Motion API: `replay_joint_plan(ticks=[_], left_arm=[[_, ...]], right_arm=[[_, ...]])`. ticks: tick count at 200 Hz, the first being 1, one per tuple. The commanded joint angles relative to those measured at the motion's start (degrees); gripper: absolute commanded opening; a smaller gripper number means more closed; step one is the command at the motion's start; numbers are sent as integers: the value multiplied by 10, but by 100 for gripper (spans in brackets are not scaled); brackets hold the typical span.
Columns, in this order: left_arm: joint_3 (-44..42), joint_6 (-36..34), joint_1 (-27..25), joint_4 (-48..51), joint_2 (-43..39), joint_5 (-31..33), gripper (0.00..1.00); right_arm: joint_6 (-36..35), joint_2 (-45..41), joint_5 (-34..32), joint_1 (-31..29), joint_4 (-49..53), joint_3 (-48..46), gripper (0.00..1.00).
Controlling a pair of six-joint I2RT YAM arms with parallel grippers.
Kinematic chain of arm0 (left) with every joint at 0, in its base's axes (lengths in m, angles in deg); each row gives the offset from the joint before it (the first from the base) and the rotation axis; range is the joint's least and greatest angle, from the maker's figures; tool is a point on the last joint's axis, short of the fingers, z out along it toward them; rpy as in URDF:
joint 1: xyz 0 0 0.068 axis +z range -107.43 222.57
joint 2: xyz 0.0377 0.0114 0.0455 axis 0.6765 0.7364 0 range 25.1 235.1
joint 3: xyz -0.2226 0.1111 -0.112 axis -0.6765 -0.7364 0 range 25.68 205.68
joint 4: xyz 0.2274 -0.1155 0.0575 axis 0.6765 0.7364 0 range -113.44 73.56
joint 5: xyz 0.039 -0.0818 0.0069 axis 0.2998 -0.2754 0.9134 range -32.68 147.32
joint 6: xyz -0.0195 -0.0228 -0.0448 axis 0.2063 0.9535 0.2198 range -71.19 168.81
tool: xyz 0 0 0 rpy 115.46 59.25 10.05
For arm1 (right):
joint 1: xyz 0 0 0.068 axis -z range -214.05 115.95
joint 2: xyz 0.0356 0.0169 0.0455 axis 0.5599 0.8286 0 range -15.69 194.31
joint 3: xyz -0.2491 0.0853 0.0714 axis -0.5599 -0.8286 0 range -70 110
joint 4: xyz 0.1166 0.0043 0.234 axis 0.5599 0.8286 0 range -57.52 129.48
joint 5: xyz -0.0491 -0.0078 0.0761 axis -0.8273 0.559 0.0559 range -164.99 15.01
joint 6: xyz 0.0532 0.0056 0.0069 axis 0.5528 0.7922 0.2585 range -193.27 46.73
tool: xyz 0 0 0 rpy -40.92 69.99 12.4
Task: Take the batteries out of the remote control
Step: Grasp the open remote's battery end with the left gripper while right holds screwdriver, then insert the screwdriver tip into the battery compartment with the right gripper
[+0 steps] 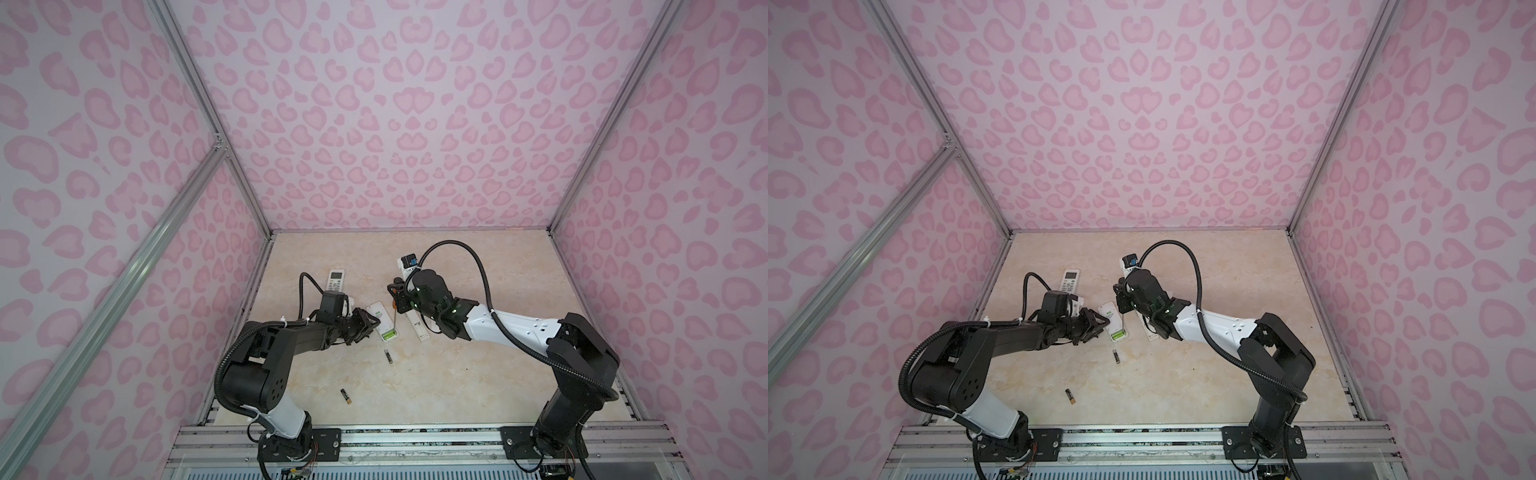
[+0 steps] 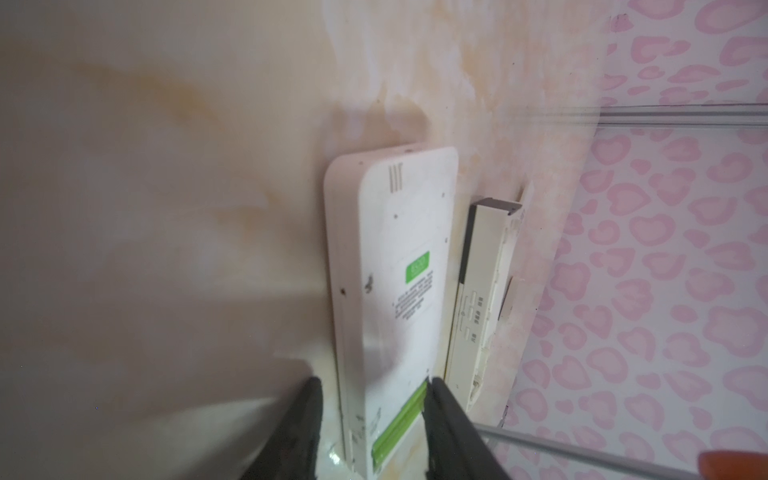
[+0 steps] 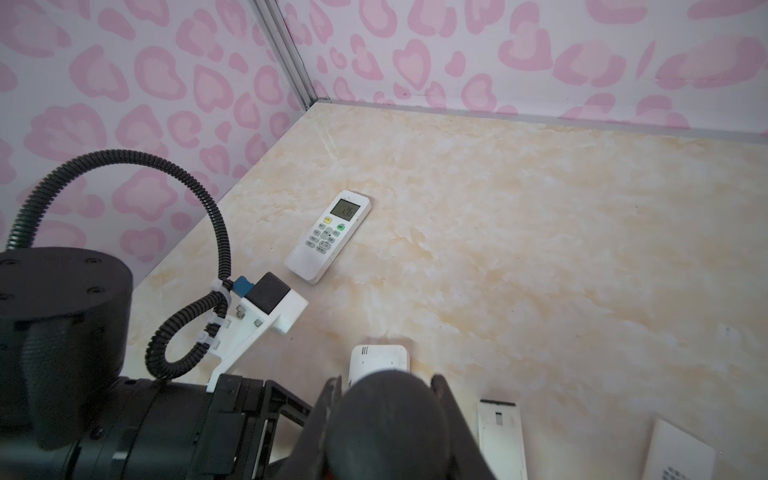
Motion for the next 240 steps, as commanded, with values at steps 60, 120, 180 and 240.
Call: replay_joint_plan(ticks=[60, 120, 180, 240], left_arm=[[16, 20, -17, -18, 21, 1, 43], [16, 26, -18, -14, 29, 4, 41], [4, 39, -22, -16, 27, 7, 39], [-22, 67, -33, -18, 34, 16, 37]], right_arm=[[-42, 0, -30, -6, -39, -12, 0], [-47, -14, -53, -6, -56, -31, 0], [-33, -9, -60, -9, -62, -30, 0], [-20, 2, -72, -10, -45, -24, 0]])
